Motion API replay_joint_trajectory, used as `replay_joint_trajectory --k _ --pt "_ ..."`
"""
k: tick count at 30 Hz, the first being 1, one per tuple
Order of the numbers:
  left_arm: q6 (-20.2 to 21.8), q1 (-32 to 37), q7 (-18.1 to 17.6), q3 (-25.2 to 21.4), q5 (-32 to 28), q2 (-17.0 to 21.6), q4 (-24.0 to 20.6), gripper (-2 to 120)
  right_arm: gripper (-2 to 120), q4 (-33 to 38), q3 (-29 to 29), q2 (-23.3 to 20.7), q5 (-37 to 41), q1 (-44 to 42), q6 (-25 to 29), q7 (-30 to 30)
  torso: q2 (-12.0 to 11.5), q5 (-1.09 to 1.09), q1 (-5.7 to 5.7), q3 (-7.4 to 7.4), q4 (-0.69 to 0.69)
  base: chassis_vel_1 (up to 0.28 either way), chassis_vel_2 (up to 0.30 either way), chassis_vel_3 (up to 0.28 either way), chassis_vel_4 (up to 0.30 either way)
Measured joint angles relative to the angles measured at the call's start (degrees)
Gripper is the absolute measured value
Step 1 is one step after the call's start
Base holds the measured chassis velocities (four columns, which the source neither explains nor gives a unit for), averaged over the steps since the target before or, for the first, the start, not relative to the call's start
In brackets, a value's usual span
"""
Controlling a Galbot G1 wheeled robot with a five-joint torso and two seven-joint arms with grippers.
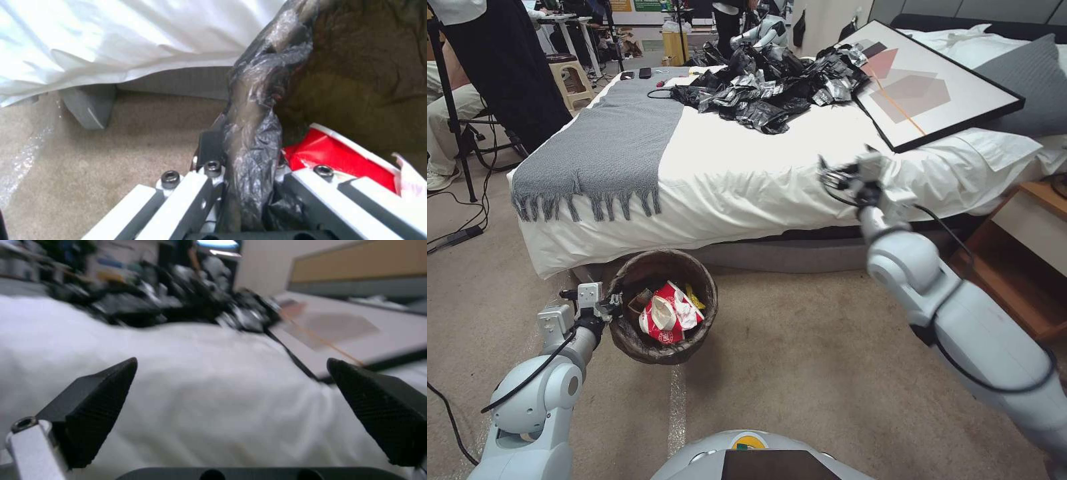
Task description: Pick up the trash bin, then pick up the garbage from the floor and place it into the trash bin.
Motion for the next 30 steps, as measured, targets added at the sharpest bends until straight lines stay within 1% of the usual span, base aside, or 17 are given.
replay_joint_trajectory --k 1,3,4,5,6,7,8,9,10,12,13,14,15,16,17,19,30 --pt "0.0 0.0 0.0 0.0 0.0 0.0 0.0 0 100 0.0 0.0 0.0 0.0 0.0 0.0 0.0 0.0 0.0 0.0 0.0 0.0 0.0 0.0 0.0 0.0" --pt "-0.55 0.29 -0.13 0.19 -0.03 0.18 0.11 0 100 0.05 6.29 1.97 -3.99 -7.44 1.82 -0.76 0.01 -0.02 0.0 0.0 0.0 0.0 0.0 0.0 0.0" --pt "-0.77 0.63 -0.26 0.51 -0.22 0.28 0.04 0 100 0.07 9.99 4.1 -8.34 -12.34 3.52 -1.83 0.0 -0.04 0.0 0.0 0.0 0.0 0.0 0.0 0.0" --pt "-0.77 0.63 -0.26 0.51 -0.22 0.28 0.04 0 100 0.07 9.99 4.1 -8.34 -12.34 3.52 -1.83 0.0 -0.04 0.0 0.0 0.0 0.0 0.0 0.0 0.0" --pt "-0.82 0.83 -0.35 0.7 -0.35 0.31 0.01 0 100 -0.01 11.92 5.97 -11.88 -15.44 4.72 -2.45 0.0 -0.04 0.0 0.0 0.01 0.0 0.0 0.0 0.0" --pt "-0.99 1.08 -0.59 0.92 -0.44 0.33 -0.01 0 100 -0.17 13.89 9.04 -16.34 -19.18 6.18 -3.18 0.0 -0.04 0.0 0.0 0.03 0.0 0.0 0.0 0.0" --pt "-1.11 1.22 -0.87 1.09 -0.51 0.33 -0.01 0 100 -0.33 14.89 11.87 -19.05 -21.29 6.99 -3.37 0.0 -0.05 0.0 0.0 0.02 0.0 0.0 0.0 0.0" --pt "-1.11 1.22 -0.87 1.09 -0.51 0.33 -0.01 0 100 -0.33 14.89 11.87 -19.05 -21.29 6.99 -3.37 0.0 -0.05 0.0 0.0 0.02 0.0 0.0 0.0 0.0" --pt "-1.35 1.37 -1.04 1.29 -0.58 0.32 -0.01 0 100 -0.83 15.64 16.16 -21.77 -23.4 7.96 -3.59 0.0 -0.06 0.0 -0.01 0.04 0.0 0.0 0.0 0.0" --pt "-1.54 1.52 -1.24 1.59 -0.72 0.36 -0.08 0 100 -2.6 16.24 22.55 -25.86 -25.52 9.98 -3.93 0.0 -0.01 0.0 0.0 0.03 0.0 0.0 0.0 0.0" --pt "-1.54 1.52 -1.24 1.59 -0.72 0.36 -0.08 0 100 -2.6 16.24 22.55 -25.86 -25.52 9.98 -3.93 0.0 -0.01 0.0 0.0 0.03 0.0 0.0 0.0 0.0" --pt "-1.63 1.52 -1.42 1.66 -0.88 0.44 -0.16 0 100 -3.92 16.76 25.3 -28.64 -26.05 11.59 -4.28 0.0 -0.05 0.0 0.0 0.04 0.0 0.0 0.0 0.0" --pt "-1.66 1.52 -1.6 1.68 -1.09 0.5 -0.21 0 100 -5.0 16.94 26.89 -30.71 -26.28 12.92 -4.49 0.0 -0.09 0.0 0.0 0.04 0.0 0.0 0.0 0.0" --pt "-1.63 1.53 -1.69 1.69 -1.27 0.6 -0.34 0 100 -5.83 16.88 27.97 -32.23 -26.49 13.91 -4.71 0.0 -0.05 0.0 0.0 0.04 0.0 0.0 0.0 0.0" --pt "-1.63 1.53 -1.69 1.69 -1.27 0.6 -0.34 0 100 -5.83 16.88 27.97 -32.23 -26.49 13.91 -4.71 0.0 -0.05 0.0 0.0 0.04 0.0 0.0 0.0 0.0" --pt "-1.28 1.57 -1.6 1.64 -1.41 0.67 -0.5 0 100 -6.87 16.11 29.52 -33.75 -26.64 14.87 -4.95 0.0 -0.07 0.0 0.0 0.04 0.0 0.0 0.0 0.0" --pt "-0.91 1.63 -1.28 1.44 -1.28 0.33 -0.51 0 100 -7.29 14.78 29.62 -34.33 -26.2 14.98 -5.16 0.0 -0.07 0.0 0.0 0.04 0.0 0.0 0.0 0.0"
